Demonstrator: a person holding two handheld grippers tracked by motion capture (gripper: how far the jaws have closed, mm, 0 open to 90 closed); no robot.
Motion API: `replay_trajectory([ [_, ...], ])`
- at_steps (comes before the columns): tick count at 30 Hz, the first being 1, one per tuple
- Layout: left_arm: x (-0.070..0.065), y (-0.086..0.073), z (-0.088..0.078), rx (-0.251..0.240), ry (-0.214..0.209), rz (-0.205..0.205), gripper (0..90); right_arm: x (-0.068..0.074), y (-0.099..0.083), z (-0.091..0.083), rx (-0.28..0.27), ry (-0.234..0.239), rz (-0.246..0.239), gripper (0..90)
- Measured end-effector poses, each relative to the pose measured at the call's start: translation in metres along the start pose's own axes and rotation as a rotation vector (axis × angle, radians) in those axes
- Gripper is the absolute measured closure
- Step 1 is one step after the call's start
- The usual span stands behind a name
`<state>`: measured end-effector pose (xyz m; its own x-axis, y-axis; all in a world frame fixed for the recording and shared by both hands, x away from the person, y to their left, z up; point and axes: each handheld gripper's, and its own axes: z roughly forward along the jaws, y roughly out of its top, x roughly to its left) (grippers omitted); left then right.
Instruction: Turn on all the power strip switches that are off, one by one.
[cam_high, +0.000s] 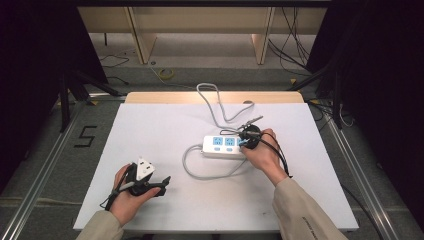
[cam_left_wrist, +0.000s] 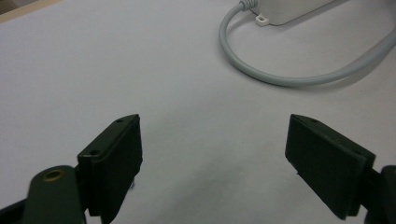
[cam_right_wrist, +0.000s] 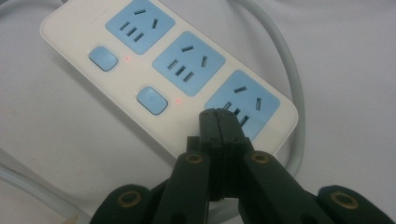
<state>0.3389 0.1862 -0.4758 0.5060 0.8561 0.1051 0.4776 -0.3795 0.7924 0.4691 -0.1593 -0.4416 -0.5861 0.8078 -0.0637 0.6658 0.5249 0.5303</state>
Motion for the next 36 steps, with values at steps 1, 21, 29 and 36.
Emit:
replay_trajectory([
  [1,0.0002,0.0000,-0.0002,0.003,0.000,0.004,18.6,0.0004,0.0000,0.0003,0.000,-0.004,-0.003,90.0],
  [21,-0.0004,0.0000,-0.0002,0.002,0.001,0.005,18.6,0.0008,-0.0007,0.0020,0.004,-0.009,0.004,90.0],
  [29,-0.0005,0.0000,-0.0002,0.003,0.001,0.008,18.6,0.0013,-0.0010,0.0021,0.003,-0.011,0.006,90.0],
  [36,-0.0012,-0.0001,0.0001,0.001,-0.001,0.006,18.7,0.0012,-0.0019,0.0029,0.002,-0.012,0.009,90.0],
])
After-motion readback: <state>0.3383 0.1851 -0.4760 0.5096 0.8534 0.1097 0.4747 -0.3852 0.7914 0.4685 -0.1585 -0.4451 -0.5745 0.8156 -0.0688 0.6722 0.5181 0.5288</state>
